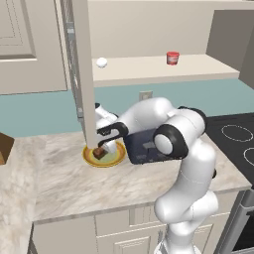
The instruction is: Pick the avocado and bread from the counter and place them on the plate. Then pick the jam from the cabinet and place it next to the plate. Lastly close the cabinet door.
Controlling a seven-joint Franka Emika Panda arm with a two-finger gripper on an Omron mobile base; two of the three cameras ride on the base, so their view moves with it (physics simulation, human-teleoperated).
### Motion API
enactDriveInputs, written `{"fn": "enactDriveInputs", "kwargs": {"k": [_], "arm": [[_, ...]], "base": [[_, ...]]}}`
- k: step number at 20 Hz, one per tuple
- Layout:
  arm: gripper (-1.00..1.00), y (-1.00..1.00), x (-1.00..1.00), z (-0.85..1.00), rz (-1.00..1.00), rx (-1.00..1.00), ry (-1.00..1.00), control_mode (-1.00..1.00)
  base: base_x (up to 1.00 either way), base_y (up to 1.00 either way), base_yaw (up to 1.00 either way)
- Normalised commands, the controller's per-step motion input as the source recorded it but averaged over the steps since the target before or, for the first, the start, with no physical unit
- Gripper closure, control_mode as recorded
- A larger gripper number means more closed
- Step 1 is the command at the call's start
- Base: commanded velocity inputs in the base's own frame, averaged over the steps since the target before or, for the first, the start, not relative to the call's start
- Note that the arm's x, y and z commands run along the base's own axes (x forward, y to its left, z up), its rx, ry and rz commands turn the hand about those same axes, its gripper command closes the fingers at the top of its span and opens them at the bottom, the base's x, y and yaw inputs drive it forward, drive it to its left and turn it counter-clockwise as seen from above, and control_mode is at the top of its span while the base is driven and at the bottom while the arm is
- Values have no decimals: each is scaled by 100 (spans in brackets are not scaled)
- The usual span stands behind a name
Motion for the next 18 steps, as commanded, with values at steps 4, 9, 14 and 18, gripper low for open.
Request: {"fn": "enactDriveInputs", "kwargs": {"k": [4,9,14,18], "arm": [[100,0,19,-6,-12,0,0,-100],[100,4,9,-13,-8,0,0,-100],[100,0,1,-10,-4,0,0,-100],[100,0,2,-8,-4,0,0,-100]], "base": [[0,0,0],[0,0,0],[0,0,0],[0,0,0]]}}
